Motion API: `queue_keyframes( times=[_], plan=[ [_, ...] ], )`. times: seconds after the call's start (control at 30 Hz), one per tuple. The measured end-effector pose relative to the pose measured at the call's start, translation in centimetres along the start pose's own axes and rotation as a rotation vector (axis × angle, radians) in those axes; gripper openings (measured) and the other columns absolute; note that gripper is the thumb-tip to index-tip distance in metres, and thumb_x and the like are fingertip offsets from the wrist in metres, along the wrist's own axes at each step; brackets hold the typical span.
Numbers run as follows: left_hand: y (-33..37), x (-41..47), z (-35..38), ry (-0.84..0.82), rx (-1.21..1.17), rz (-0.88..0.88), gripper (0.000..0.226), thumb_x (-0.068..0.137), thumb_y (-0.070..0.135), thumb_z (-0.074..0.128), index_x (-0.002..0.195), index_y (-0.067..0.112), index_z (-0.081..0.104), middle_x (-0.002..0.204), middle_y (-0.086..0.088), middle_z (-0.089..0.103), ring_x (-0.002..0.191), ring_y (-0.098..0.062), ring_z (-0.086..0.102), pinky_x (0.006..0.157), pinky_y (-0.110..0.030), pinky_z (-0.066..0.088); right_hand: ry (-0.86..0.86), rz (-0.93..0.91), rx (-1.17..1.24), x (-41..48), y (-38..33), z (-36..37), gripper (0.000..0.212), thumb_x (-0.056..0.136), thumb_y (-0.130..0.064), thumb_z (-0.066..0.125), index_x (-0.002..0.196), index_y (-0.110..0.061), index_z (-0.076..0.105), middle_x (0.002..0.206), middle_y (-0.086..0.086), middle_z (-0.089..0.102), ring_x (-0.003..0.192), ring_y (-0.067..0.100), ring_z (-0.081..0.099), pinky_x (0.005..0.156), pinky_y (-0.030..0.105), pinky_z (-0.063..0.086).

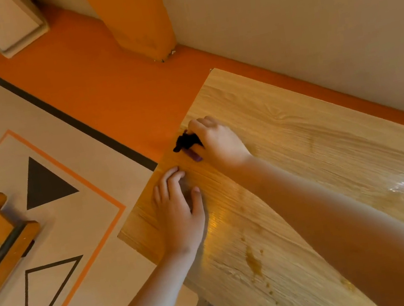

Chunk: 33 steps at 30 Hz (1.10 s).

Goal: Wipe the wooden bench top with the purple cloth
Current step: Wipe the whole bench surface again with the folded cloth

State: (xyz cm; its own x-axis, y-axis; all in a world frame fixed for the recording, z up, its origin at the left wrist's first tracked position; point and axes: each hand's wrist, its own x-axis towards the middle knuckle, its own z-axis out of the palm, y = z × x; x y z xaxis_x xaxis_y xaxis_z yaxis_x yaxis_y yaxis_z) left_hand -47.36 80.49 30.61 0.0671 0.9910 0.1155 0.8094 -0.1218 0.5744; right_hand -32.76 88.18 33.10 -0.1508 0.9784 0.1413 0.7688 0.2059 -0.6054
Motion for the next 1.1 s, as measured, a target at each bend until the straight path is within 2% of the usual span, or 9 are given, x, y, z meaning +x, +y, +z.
queue_keyframes(
  times=[0.13, 0.33, 0.47, 0.6, 0.73, 0.8, 0.9, 1.0, 1.1],
  plan=[
    [-0.8, -0.4, -1.5, 0.014, -0.11, -0.014, 0.028, 0.09, 0.02, 0.054, 0.117, 0.013, 0.056, 0.125, -0.001, 0.051, 0.12, -0.011, 0.042, 0.099, -0.005, 0.025, 0.072, 0.104, -0.013, 1.9, 3.6, -2.5, 0.018, 0.087, -0.007, 0.056, 0.105, -0.004, 0.055, 0.11, 0.011, 0.057, 0.1, 0.026, 0.054, 0.075, 0.034, 0.046],
    [-2.8, -5.1, -3.9, 0.109, 0.07, -0.232, 0.036, 0.086, 0.015, 0.065, 0.12, 0.014, 0.055, 0.132, -0.002, 0.049, 0.126, -0.021, 0.041, 0.107, -0.029, 0.026, 0.204, 0.275, -0.022, 3.9, 5.1, -3.2, 0.01, 0.084, -0.003, 0.054, 0.085, -0.011, 0.051, 0.096, 0.006, 0.06, 0.083, 0.022, 0.054, 0.064, 0.032, 0.045],
    [-2.2, -7.4, -2.1, 0.148, 0.007, -0.304, 0.046, 0.089, 0.019, 0.049, 0.134, 0.01, 0.048, 0.147, -0.003, 0.041, 0.139, -0.022, 0.031, 0.116, -0.04, 0.02, 0.077, 0.105, 0.019, 1.7, 0.0, 0.6, 0.016, 0.08, 0.0, 0.058, 0.094, -0.007, 0.056, 0.102, 0.011, 0.061, 0.092, 0.029, 0.054, 0.068, 0.036, 0.046],
    [-2.2, -7.3, -1.0, 0.225, -0.069, -0.323, 0.047, 0.088, 0.014, 0.049, 0.135, 0.007, 0.049, 0.146, -0.005, 0.042, 0.14, -0.023, 0.031, 0.116, -0.049, 0.022, -0.063, -0.174, 0.06, -1.8, -6.6, 5.6, 0.019, 0.08, -0.001, 0.062, 0.099, 0.0, 0.059, 0.091, 0.016, 0.062, 0.084, 0.033, 0.057, 0.062, 0.038, 0.049],
    [-2.6, -7.5, -1.2, 0.222, -0.094, -0.29, 0.047, 0.089, 0.013, 0.051, 0.136, 0.008, 0.049, 0.146, -0.004, 0.043, 0.14, -0.022, 0.031, 0.115, -0.051, 0.025, -0.162, -0.266, 0.091, -1.8, -7.7, 6.0, 0.016, 0.084, -0.006, 0.061, 0.099, 0.0, 0.058, 0.091, 0.014, 0.061, 0.084, 0.029, 0.056, 0.066, 0.04, 0.05],
    [-2.6, -7.5, -1.1, 0.228, -0.099, -0.286, 0.047, 0.089, 0.013, 0.051, 0.136, 0.008, 0.049, 0.147, -0.004, 0.042, 0.141, -0.021, 0.029, 0.117, -0.047, 0.022, -0.186, -0.224, 0.116, -0.8, -6.2, 4.4, 0.019, 0.088, -0.009, 0.057, 0.106, -0.003, 0.057, 0.098, 0.01, 0.058, 0.085, 0.022, 0.056, 0.069, 0.029, 0.048],
    [-2.7, -7.5, -0.8, 0.233, -0.104, -0.284, 0.046, 0.09, 0.013, 0.051, 0.136, 0.009, 0.049, 0.147, -0.004, 0.042, 0.142, -0.02, 0.028, 0.118, -0.046, 0.02, -0.124, -0.032, 0.124, 2.1, -2.0, 1.4, 0.019, 0.091, -0.012, 0.052, 0.109, -0.007, 0.056, 0.103, -0.001, 0.051, 0.081, 0.012, 0.056, 0.057, 0.014, 0.043],
    [-2.9, -7.6, -0.8, 0.248, -0.128, -0.284, 0.046, 0.09, 0.013, 0.051, 0.135, 0.008, 0.048, 0.148, -0.003, 0.041, 0.142, -0.019, 0.027, 0.118, -0.043, 0.022, 0.02, 0.132, -0.01, 4.4, 2.1, -1.0, 0.022, 0.09, -0.01, 0.054, 0.112, -0.008, 0.054, 0.112, 0.006, 0.055, 0.09, 0.017, 0.057, 0.065, 0.024, 0.046],
    [-2.5, -7.9, -0.7, 0.329, -0.227, -0.336, 0.054, 0.087, 0.011, 0.055, 0.139, 0.006, 0.041, 0.15, -0.005, 0.033, 0.14, -0.011, 0.025, 0.116, -0.025, 0.024, 0.088, 0.191, -0.063, 4.8, 3.1, -1.2, 0.018, 0.084, -0.005, 0.054, 0.102, -0.009, 0.053, 0.109, 0.013, 0.057, 0.093, 0.028, 0.056, 0.07, 0.033, 0.045]
  ],
)
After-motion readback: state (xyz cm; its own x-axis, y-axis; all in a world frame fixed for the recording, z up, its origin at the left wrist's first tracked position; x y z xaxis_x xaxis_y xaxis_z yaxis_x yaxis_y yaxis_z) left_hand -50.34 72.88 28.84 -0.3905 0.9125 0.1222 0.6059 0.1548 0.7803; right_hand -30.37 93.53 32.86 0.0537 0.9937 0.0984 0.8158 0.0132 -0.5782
